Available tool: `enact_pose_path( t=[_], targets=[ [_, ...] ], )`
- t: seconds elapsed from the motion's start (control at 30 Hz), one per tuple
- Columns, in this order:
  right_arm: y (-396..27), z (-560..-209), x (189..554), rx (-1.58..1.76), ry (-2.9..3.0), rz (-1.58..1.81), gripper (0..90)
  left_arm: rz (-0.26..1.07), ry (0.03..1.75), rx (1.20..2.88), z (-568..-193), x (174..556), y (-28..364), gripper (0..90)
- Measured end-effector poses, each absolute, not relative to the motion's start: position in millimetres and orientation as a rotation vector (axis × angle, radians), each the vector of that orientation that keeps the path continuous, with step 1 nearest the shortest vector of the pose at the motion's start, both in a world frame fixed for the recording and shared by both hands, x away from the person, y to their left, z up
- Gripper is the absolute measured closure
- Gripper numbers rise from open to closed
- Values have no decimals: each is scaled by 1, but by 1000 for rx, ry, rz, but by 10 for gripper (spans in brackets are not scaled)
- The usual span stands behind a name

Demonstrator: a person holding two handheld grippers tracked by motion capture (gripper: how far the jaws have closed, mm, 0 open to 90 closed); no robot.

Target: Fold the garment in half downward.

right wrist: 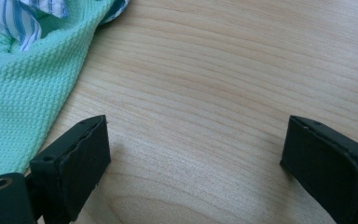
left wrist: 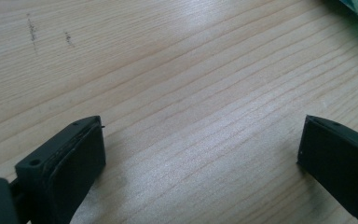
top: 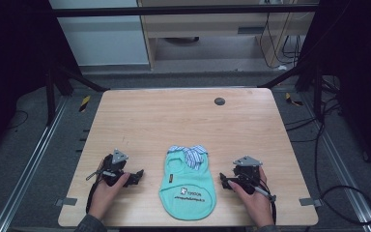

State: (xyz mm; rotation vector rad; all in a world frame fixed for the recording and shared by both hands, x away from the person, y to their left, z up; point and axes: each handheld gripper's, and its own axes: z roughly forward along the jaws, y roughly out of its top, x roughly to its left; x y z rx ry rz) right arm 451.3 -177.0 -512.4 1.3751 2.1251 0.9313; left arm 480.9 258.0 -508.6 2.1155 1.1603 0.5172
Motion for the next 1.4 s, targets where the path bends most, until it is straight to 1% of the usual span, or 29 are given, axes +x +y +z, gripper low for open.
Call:
enact_pose_path(
  t=[0.3, 0.5, 0.53, 0.6, 0.63, 0.67, 0.73, 0.8, 0.83, 0.87, 0.9, 0.93, 0.97, 1.03, 1.07, 1.1, 1.13, 1.2, 1.23, 1.3, 1.33, 1.37, 1.4],
  targets=[
    [-176, -512, 454, 1357, 2142, 938, 75, 519, 1158, 2116, -509, 479, 258, 0],
    [-174, -512, 453, 1372, 2130, 938, 82, 497, 1137, 2125, -508, 474, 257, 3],
    [-174, -512, 453, 1373, 2129, 937, 96, 492, 1136, 2128, -507, 474, 256, 13],
    [-173, -509, 454, 1367, 2151, 928, 166, 476, 1130, 2132, -505, 474, 254, 50],
    [-171, -506, 455, 1369, 2160, 939, 167, 447, 1110, 2118, -501, 476, 252, 49],
    [-165, -498, 461, 1328, 2189, 946, 191, 438, 1088, 2123, -498, 478, 248, 50],
    [-163, -495, 463, 1303, 2205, 925, 200, 437, 1068, 2148, -495, 480, 245, 57],
    [-157, -479, 476, 1238, 2245, 857, 242, 409, 1038, 2188, -488, 488, 238, 83],
    [-157, -479, 476, 1238, 2245, 857, 242, 409, 1038, 2188, -488, 488, 238, 91],
    [-154, -468, 485, 1203, 2266, 838, 275, 366, 1032, 2189, -483, 496, 235, 118],
    [-153, -464, 488, 1199, 2276, 836, 288, 351, 1029, 2190, -479, 501, 234, 148],
    [-151, -459, 492, 1189, 2287, 825, 302, 335, 1022, 2191, -475, 507, 232, 199],
    [-151, -459, 492, 1189, 2287, 825, 302, 335, 1022, 2191, -475, 507, 232, 227],
    [-147, -451, 504, 1182, 2324, 802, 356, 334, 1018, 2191, -468, 515, 227, 236],
    [-144, -448, 512, 1183, 2334, 779, 399, 325, 1005, 2204, -463, 520, 222, 269],
    [-144, -448, 512, 1183, 2334, 779, 399, 325, 1005, 2204, -463, 520, 222, 279],
    [-143, -446, 515, 1176, 2340, 775, 434, 327, 996, 2225, -460, 525, 217, 279],
    [-139, -444, 523, 1171, 2372, 762, 470, 324, 991, 2242, -458, 529, 211, 313],
    [-135, -442, 529, 1158, 2392, 761, 511, 316, 985, 2249, -455, 533, 206, 344],
    [-133, -442, 531, 1148, 2396, 755, 523, 320, 977, 2264, -452, 537, 201, 361],
    [-129, -442, 536, 1148, 2409, 750, 557, 326, 974, 2267, -451, 539, 198, 414],
    [-126, -442, 539, 1147, 2423, 752, 615, 330, 976, 2267, -450, 541, 196, 432],
    [-126, -442, 539, 1147, 2423, 752, 615, 333, 970, 2275, -448, 544, 192, 432]
  ],
)
